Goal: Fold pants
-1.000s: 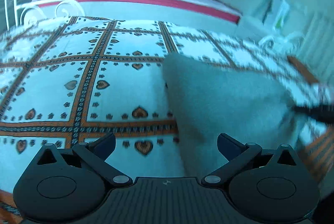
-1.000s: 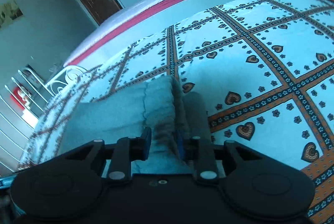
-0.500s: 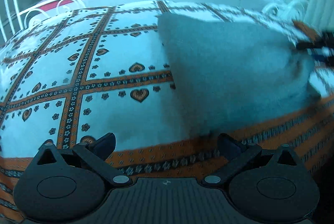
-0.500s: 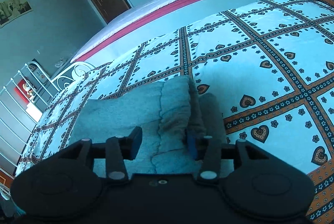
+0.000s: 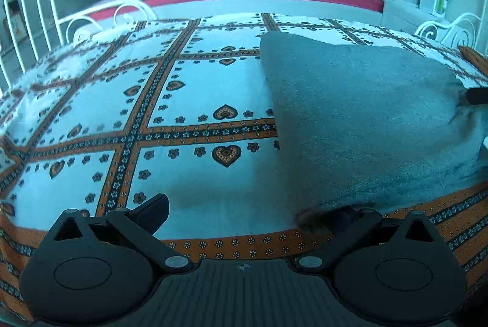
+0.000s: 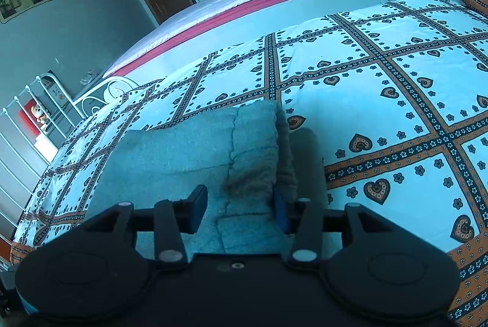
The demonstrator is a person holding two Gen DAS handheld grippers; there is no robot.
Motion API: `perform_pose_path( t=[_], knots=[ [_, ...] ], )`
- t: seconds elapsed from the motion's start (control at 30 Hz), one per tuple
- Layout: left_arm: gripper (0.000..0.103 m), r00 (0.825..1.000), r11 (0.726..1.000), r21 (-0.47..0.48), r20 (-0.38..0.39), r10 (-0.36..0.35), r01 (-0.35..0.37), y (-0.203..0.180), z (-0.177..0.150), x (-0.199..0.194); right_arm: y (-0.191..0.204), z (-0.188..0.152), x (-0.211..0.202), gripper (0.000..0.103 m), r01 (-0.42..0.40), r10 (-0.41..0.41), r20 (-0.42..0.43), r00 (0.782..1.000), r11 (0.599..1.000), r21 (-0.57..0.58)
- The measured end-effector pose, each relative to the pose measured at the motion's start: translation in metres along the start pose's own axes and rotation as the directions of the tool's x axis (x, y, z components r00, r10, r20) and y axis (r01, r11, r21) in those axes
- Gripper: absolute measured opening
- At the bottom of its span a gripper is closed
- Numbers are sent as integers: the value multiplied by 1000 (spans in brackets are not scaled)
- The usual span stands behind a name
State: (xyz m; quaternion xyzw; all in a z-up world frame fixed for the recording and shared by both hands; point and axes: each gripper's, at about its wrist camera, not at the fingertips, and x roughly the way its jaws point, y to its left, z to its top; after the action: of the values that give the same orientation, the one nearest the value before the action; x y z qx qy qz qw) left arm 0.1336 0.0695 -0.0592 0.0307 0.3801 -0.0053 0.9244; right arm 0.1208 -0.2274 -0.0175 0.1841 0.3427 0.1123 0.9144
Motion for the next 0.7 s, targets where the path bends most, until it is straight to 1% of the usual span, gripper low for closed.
perform_pose_path(
  t=[0.03,0.07,0.1,0.17,0.2,0.27,0.33,0.4,0.43,0.47,0.5,0.53,0.57,0.6,0.63,0.67,0.7],
  knots=[
    [103,1000,999,-35,-13,-1,0,6,-2,2,0,0,1,40,3,-3,-3,1000,1000,-3],
    [103,999,994,-107,-34,-20,16,16,-5,4,1,0,2,39,6,-6,-8,1000,1000,-6],
    [103,998,989,-142,-47,-33,26,21,-5,6,0,0,3,37,16,-16,-16,1000,1000,-5],
    [103,999,993,-119,-37,-24,19,18,-5,4,-4,0,3,37,35,-35,-16,999,999,13],
    [103,999,993,-113,-35,-18,14,16,-5,4,-4,0,0,36,29,-29,0,1000,1000,13],
    [103,999,992,-127,-38,-21,16,16,-7,4,0,2,-10,36,8,-7,48,999,1000,-23],
    [103,999,993,-121,-39,-18,14,15,-6,4,5,2,-16,36,-10,15,80,997,998,-56],
    [103,999,993,-117,-40,-18,13,15,-6,3,11,0,-18,39,-23,31,86,996,996,-90],
    [103,999,993,-120,-45,-23,17,17,-6,4,13,0,-15,39,-21,29,73,997,994,-108],
    [103,998,992,-123,-48,-30,24,18,-6,4,13,-1,-8,35,31,-27,32,999,990,-135],
    [103,998,991,-129,-55,-42,34,19,-6,3,11,-3,4,36,109,-115,-28,993,982,-155],
    [103,996,990,-135,-67,-57,47,21,-5,1,3,-5,12,39,136,-146,-69,987,982,-134],
    [103,995,988,-142,-71,-68,57,23,-5,-3,-5,-4,12,39,124,-130,-79,988,989,-80],
    [103,993,985,-154,-74,-88,76,27,-4,-8,-8,-1,7,37,102,-105,-57,993,994,-50],
    [103,992,981,-167,-71,-106,93,32,-4,-16,-5,2,-2,35,106,-107,-14,994,992,-67],
    [103,992,979,-177,-57,-114,102,38,-5,-24,-2,4,-11,36,132,-130,29,991,986,-99],
    [103,994,978,-183,-29,-104,97,43,-4,-31,1,5,-19,36,147,-139,69,988,982,-120]
  ],
)
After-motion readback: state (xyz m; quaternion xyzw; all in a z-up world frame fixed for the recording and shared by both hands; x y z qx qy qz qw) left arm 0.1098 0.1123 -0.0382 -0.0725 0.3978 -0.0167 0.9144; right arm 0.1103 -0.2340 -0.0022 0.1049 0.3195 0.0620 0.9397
